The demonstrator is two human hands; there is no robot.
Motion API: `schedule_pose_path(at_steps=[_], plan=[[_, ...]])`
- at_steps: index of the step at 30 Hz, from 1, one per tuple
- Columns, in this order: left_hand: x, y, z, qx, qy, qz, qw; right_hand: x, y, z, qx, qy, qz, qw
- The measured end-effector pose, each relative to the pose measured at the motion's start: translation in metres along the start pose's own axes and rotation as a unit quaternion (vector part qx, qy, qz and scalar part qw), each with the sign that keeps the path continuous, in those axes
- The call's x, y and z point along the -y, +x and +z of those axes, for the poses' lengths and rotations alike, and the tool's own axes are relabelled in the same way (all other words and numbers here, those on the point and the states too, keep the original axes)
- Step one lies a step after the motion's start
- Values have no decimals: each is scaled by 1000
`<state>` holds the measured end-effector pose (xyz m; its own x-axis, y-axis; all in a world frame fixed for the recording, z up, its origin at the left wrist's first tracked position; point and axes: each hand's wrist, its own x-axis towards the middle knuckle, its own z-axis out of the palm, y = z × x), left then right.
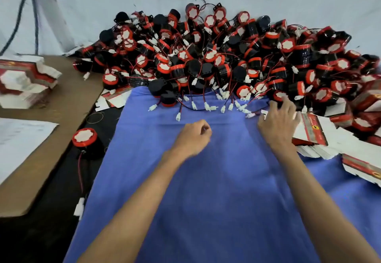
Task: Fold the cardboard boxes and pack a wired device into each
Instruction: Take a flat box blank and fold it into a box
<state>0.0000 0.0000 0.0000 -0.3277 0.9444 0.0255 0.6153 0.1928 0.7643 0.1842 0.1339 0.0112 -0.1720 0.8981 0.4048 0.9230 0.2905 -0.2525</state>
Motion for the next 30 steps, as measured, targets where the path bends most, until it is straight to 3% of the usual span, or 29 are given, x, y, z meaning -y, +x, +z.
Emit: schedule_pose_path(at_steps=[1, 3, 5, 10, 13, 15, 17, 20, 23, 26, 30], plan=[[6, 8, 1, -12, 31, 3, 999, -5, -2, 2, 8, -20, 70, 997], [16, 16, 0, -47, 83, 5, 995, -18, -5, 10, 33, -39, 131, 990], [28, 18, 3, -58, 88, 5, 994, -29, -13, 20, 25, -50, 112, 992], [38, 18, 9, -80, 48, 30, 995, -27, -14, 22, -85, 21, 76, 993], [41, 18, 10, -83, 33, 42, 995, -17, -21, 21, -247, 48, -49, 967], [41, 16, 11, -89, 23, 54, 994, -11, -21, 17, -368, 72, -168, 912], [41, 15, 10, -90, -17, 66, 994, 3, -27, 16, -410, 140, -285, 855], [34, 11, 8, -86, -205, 61, 973, 38, -52, 22, -299, 211, -447, 816], [31, 10, 3, -90, -379, 26, 921, 63, -67, 29, -204, 198, -516, 808], [34, 11, 0, -94, -337, 36, 936, 70, -73, 32, -164, 199, -514, 818], [36, 14, 1, -103, -294, 34, 950, 65, -80, 28, -31, 263, -456, 850]])
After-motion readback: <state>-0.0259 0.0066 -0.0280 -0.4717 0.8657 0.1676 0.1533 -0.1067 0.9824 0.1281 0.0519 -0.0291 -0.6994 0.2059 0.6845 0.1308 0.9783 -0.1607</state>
